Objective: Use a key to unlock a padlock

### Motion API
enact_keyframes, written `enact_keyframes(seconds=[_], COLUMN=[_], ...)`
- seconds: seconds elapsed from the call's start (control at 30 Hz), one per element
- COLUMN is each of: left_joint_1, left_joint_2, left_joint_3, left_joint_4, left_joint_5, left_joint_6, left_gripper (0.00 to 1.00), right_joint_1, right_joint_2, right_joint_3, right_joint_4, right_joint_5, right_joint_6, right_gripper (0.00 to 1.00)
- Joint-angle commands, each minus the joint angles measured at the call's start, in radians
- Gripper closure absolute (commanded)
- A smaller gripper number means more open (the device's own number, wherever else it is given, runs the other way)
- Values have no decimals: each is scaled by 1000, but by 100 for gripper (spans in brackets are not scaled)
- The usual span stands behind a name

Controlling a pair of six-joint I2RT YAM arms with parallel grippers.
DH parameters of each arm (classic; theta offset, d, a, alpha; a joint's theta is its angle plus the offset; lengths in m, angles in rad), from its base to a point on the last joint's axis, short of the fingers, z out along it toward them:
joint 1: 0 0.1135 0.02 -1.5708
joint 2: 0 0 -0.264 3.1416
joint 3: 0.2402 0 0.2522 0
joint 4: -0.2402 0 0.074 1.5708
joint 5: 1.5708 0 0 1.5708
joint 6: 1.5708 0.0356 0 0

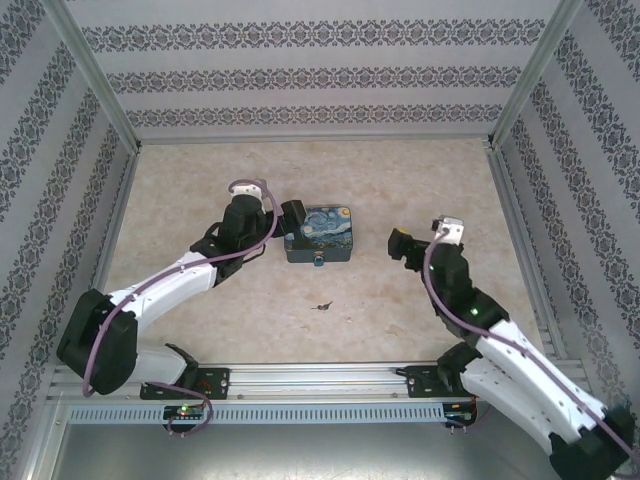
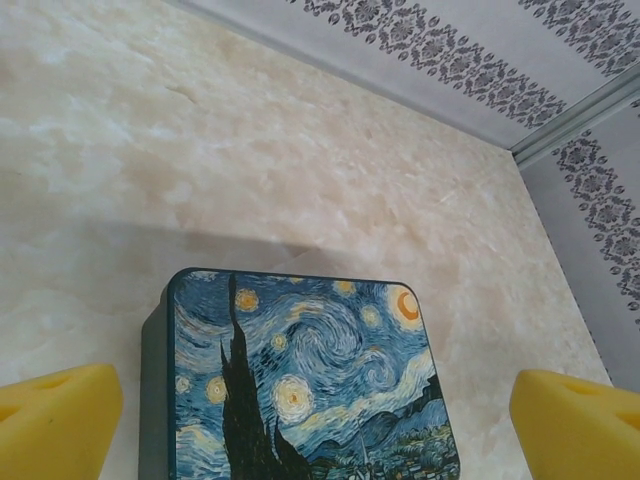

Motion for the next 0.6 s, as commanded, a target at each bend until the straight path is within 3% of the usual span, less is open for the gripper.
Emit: enact_keyframes(seconds=[0.0,0.13,0.27,0.4,0.57], left_joint_1=[-9,-9,-9,-10,-8], left_joint_2=[-50,-75,-93,-126,-148], left_joint_3=[5,-4,-15,-36,-29], left_joint_4=[-27,-44,-73,-109,-213], left_joint_5=[-25,-29,-34,-40,-34], left_joint_6=[28,30,28,14,-13], left_gripper=[1,1,1,1,1], right_joint_1=[-1,-1,0,6,62], right_joint_2=[-103,-141,-115,-7,177], right_joint_3=[-47,-69,-81,-56,-25], right_joint_4=[27,-7,-8,-39,-71], right_joint_5=[-85,-82,-169,-310,-430], right_joint_6=[-111,-104,-72,-51,-29], right_gripper=[2,2,2,13,17])
